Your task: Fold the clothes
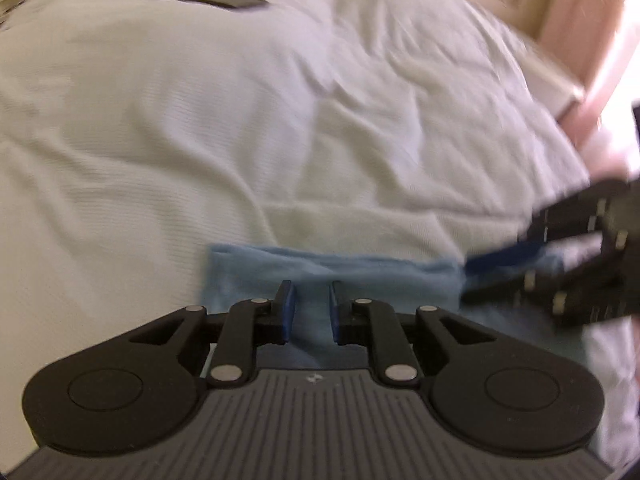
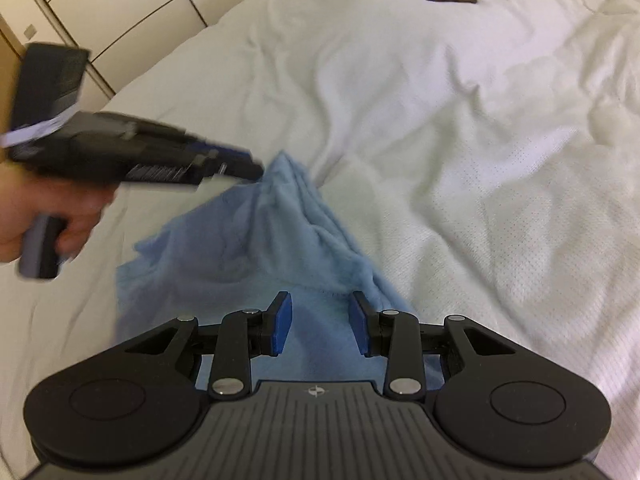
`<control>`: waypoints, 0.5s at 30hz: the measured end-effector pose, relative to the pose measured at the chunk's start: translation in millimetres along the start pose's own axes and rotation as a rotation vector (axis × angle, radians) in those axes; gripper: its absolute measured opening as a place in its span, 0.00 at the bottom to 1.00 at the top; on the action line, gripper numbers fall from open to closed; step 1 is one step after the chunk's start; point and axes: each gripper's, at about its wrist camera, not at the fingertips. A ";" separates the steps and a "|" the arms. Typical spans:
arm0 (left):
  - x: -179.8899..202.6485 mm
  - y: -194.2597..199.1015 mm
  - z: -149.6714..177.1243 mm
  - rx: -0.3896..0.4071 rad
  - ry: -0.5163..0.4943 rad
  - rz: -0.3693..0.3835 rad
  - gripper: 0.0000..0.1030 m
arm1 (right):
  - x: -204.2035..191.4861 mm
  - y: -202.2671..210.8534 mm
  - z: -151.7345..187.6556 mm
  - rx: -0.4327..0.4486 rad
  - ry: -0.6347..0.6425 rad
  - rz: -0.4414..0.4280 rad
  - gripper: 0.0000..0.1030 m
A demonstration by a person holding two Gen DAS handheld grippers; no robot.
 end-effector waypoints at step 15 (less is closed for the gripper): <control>-37.7 84.6 65.0 -0.039 0.001 -0.151 0.16 | -52.9 52.4 34.3 -0.004 0.021 0.093 0.42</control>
Point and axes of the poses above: each gripper's, at about its wrist camera, not at the fingertips, and y roughly against the way its jaws point, x to its right, z to its underside, and after that the axes turned 15 degrees about -z, right-handed
